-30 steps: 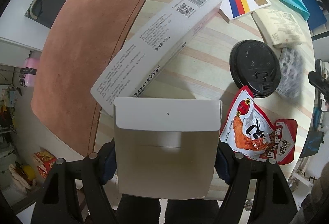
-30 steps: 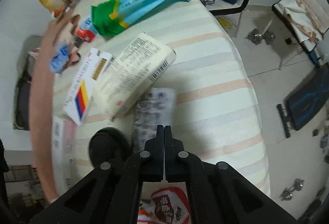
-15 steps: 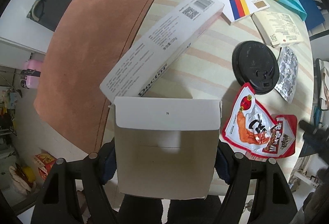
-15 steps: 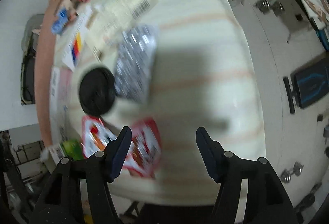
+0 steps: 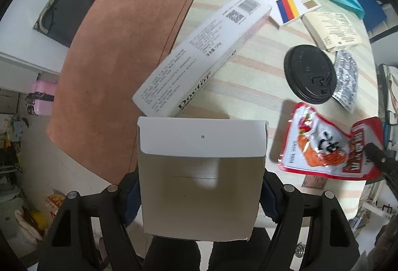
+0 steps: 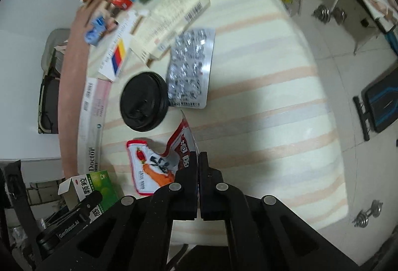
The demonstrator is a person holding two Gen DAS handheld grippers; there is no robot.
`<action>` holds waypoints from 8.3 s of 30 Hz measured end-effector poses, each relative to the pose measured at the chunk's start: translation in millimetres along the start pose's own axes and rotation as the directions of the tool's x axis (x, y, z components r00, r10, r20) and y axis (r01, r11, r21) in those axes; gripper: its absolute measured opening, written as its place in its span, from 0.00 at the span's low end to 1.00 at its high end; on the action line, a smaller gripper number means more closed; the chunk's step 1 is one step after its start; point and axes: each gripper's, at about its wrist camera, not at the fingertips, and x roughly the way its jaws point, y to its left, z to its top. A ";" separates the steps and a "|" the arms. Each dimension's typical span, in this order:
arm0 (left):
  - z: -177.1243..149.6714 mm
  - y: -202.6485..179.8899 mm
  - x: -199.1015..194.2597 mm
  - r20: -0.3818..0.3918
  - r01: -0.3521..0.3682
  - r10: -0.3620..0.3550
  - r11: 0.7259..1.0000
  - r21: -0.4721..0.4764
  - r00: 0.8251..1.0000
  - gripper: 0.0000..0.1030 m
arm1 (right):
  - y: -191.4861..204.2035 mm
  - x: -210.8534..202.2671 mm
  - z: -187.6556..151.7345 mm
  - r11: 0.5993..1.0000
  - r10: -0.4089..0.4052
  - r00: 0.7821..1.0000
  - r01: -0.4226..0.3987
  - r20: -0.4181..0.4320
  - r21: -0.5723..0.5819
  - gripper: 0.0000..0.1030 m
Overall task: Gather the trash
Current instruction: 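Grasp the red snack bag with the right gripper, then carry the white carton and red snack bag to the bin and release both, then move both grippers back over the table, then grasp the long white toothpaste box with the left gripper while the right gripper grasps the black lid, then carry the toothpaste box and black lid to the bin and release both, then move both grippers back over the table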
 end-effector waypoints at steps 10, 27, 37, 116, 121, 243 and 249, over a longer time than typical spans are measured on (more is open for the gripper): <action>-41.4 24.0 -49.0 0.164 0.041 -0.068 0.985 0.165 0.984 0.73 | 15.5 -83.9 -61.7 0.999 -0.012 0.984 0.006 0.180 0.033 0.00; -177.6 121.8 122.9 -0.099 0.170 -0.149 0.951 0.259 0.984 0.73 | 2.7 69.9 -334.9 0.958 -0.162 0.987 0.161 -0.015 0.238 0.00; -190.1 124.0 363.0 -0.260 0.238 -0.192 0.958 0.160 0.946 0.99 | -44.2 311.0 -381.2 0.953 -0.161 0.976 0.192 -0.143 0.235 0.02; 126.4 -57.4 79.8 0.064 -0.076 0.048 0.818 0.570 0.997 0.71 | 69.8 -1.0 49.3 0.984 -0.173 0.985 0.171 -0.027 -0.052 0.98; 137.7 -29.3 89.0 -0.011 0.013 -0.009 0.921 0.388 1.000 0.47 | 82.6 29.2 71.3 0.980 -0.160 0.983 0.148 -0.086 -0.130 0.98; -253.5 174.8 222.0 -0.174 0.098 -0.065 0.977 0.187 0.983 0.98 | 45.3 205.3 -418.6 0.931 -0.351 0.919 0.322 -0.181 -0.172 1.00; -255.9 185.3 151.2 -0.142 0.121 -0.094 0.973 0.198 0.985 0.98 | 74.7 124.3 -419.8 0.942 -0.321 0.935 0.298 -0.149 -0.156 1.00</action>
